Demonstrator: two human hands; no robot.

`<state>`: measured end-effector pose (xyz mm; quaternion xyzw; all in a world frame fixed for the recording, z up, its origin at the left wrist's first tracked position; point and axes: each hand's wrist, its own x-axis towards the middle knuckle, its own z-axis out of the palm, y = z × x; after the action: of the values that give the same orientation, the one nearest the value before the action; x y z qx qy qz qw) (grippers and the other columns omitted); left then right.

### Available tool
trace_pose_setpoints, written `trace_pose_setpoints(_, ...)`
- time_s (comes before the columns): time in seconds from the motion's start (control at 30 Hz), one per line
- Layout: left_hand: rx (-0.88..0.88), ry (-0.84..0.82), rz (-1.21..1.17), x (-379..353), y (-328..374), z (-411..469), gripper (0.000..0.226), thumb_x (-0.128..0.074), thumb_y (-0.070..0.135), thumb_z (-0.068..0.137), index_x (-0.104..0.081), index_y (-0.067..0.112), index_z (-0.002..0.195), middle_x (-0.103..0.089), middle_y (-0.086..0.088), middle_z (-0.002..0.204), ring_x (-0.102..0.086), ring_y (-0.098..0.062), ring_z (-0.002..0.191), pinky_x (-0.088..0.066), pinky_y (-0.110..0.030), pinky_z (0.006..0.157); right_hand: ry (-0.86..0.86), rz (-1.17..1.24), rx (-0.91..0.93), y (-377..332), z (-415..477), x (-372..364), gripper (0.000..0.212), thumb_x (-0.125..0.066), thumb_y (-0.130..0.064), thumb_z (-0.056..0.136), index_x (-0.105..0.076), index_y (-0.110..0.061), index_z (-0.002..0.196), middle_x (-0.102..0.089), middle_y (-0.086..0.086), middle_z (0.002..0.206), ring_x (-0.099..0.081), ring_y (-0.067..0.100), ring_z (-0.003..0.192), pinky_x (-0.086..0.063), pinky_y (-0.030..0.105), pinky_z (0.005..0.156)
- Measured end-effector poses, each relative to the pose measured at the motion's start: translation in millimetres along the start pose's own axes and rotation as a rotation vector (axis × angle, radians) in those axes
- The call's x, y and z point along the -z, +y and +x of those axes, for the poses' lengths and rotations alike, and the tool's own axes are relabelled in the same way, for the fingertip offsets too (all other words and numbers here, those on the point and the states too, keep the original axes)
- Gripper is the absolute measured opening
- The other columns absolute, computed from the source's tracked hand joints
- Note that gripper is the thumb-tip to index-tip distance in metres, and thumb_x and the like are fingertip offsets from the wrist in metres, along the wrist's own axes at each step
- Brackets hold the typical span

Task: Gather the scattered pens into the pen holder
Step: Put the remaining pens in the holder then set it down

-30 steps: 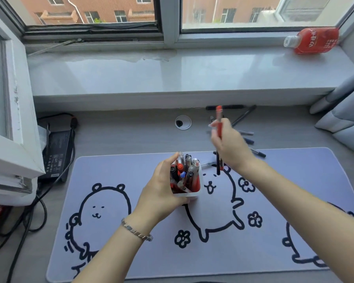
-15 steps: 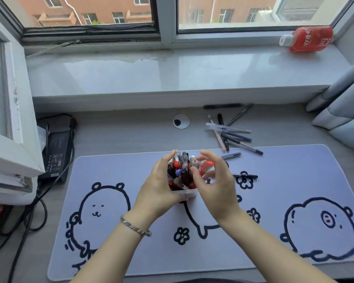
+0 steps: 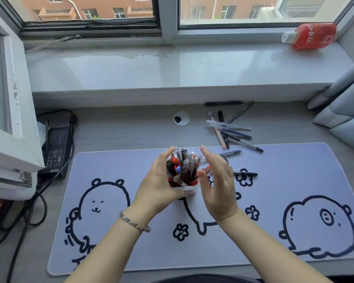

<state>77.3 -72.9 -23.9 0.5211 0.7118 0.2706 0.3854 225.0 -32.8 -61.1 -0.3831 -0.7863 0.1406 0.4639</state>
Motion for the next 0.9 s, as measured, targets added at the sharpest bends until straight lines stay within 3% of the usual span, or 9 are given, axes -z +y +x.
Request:
trace_pose_setpoints(0.2, 0.003, -0.009, -0.016, 0.0, -0.4, 0.8, 0.101, -0.085, 0.023, 0.059, -0.023, 0.04, 0.136, -0.045, 0.01, 0.132, -0.05, -0.007, 0.108, -0.038, -0.009, 0.076, -0.166, -0.179, 0.008, -22.4, 1.4, -3.8, 0.034, -0.039, -0.015, 0.094, -0.051, -0.014, 0.126, -0.056, 0.006, 0.133, -0.041, 0.022, 0.128, -0.035, 0.034, 0.097)
trace_pose_setpoints(0.33, -0.006, -0.004, 0.009, 1.6, 1.8, 0.3, 0.103, -0.086, 0.025, 0.057, -0.023, 0.036, 0.138, -0.045, 0.008, 0.135, -0.047, -0.008, 0.116, -0.039, -0.019, 0.087, -0.202, -0.35, -0.103, -19.3, 6.9, -13.6, 0.042, -0.041, -0.006, 0.086, -0.046, -0.01, 0.128, -0.053, 0.013, 0.136, -0.033, 0.026, 0.132, -0.033, 0.04, 0.098)
trace_pose_setpoints(0.4, -0.008, -0.002, 0.022, 1.4, 3.0, -0.2, 0.106, -0.087, 0.026, 0.056, -0.022, 0.035, 0.139, -0.044, 0.008, 0.135, -0.046, -0.009, 0.118, -0.039, -0.02, 0.089, -0.212, -0.318, -0.108, -11.0, 10.4, -11.4, 0.041, -0.041, -0.008, 0.089, -0.045, -0.008, 0.129, -0.051, 0.014, 0.138, -0.032, 0.026, 0.133, -0.032, 0.04, 0.099)
trace_pose_setpoints(0.53, -0.008, -0.005, 0.035, 1.6, 5.7, -1.5, 0.105, -0.088, 0.03, 0.056, -0.022, 0.038, 0.138, -0.041, 0.017, 0.122, -0.045, -0.002, 0.104, -0.036, -0.017, 0.083, -0.291, -0.095, -0.05, 14.3, 11.1, 13.2, 0.046, -0.046, -0.007, 0.086, -0.042, -0.006, 0.132, -0.046, 0.011, 0.138, -0.036, 0.022, 0.131, -0.027, 0.032, 0.108)
trace_pose_setpoints(0.57, -0.009, -0.007, 0.037, 2.1, 6.4, -1.7, 0.105, -0.087, 0.03, 0.057, -0.022, 0.039, 0.138, -0.04, 0.018, 0.122, -0.044, -0.001, 0.102, -0.036, -0.017, 0.083, -0.352, -0.118, -0.101, 26.2, 14.2, 19.5, 0.055, -0.048, -0.002, 0.081, -0.039, -0.007, 0.135, -0.045, 0.01, 0.14, -0.034, 0.021, 0.133, -0.027, 0.033, 0.11)
trace_pose_setpoints(0.63, -0.008, -0.012, 0.038, 2.5, 6.8, -1.7, 0.104, -0.086, 0.031, 0.057, -0.021, 0.04, 0.138, -0.041, 0.016, 0.125, -0.043, 0.0, 0.103, -0.036, -0.017, 0.083, -0.632, -0.233, -0.249, 54.0, 22.6, 27.3, 0.066, -0.05, 0.003, 0.079, -0.033, -0.01, 0.141, -0.039, 0.009, 0.147, -0.025, 0.022, 0.14, -0.023, 0.038, 0.115)
trace_pose_setpoints(0.73, -0.002, -0.017, 0.025, 2.7, 7.1, -2.2, 0.104, -0.086, 0.031, 0.057, -0.021, 0.04, 0.138, -0.043, 0.012, 0.133, -0.042, 0.0, 0.106, -0.036, -0.019, 0.085, -1.082, -0.396, -0.259, 76.7, 28.9, 24.7, 0.06, -0.049, -0.006, 0.088, -0.027, -0.012, 0.144, -0.028, 0.004, 0.152, -0.021, 0.02, 0.142, -0.02, 0.031, 0.116)
trace_pose_setpoints(0.8, 0.0, -0.017, 0.021, 2.2, 7.5, -2.5, 0.104, -0.086, 0.032, 0.057, -0.022, 0.041, 0.138, -0.044, 0.011, 0.134, -0.043, -0.001, 0.106, -0.037, -0.019, 0.085, -1.12, -0.517, -0.148, 81.3, 30.1, 17.7, 0.053, -0.048, -0.006, 0.089, -0.033, -0.011, 0.139, -0.035, 0.006, 0.145, -0.03, 0.023, 0.134, -0.034, 0.033, 0.105)
trace_pose_setpoints(0.9, 0.004, -0.013, 0.022, 2.0, 6.4, -2.6, 0.103, -0.086, 0.032, 0.057, -0.021, 0.042, 0.137, -0.044, 0.011, 0.133, -0.046, -0.004, 0.108, -0.038, -0.02, 0.087, -1.136, -0.676, -0.197, 78.9, 31.2, 7.4, 0.037, -0.041, 0.0, 0.088, -0.042, -0.006, 0.124, -0.045, 0.011, 0.126, -0.04, 0.027, 0.119, -0.043, 0.035, 0.086)
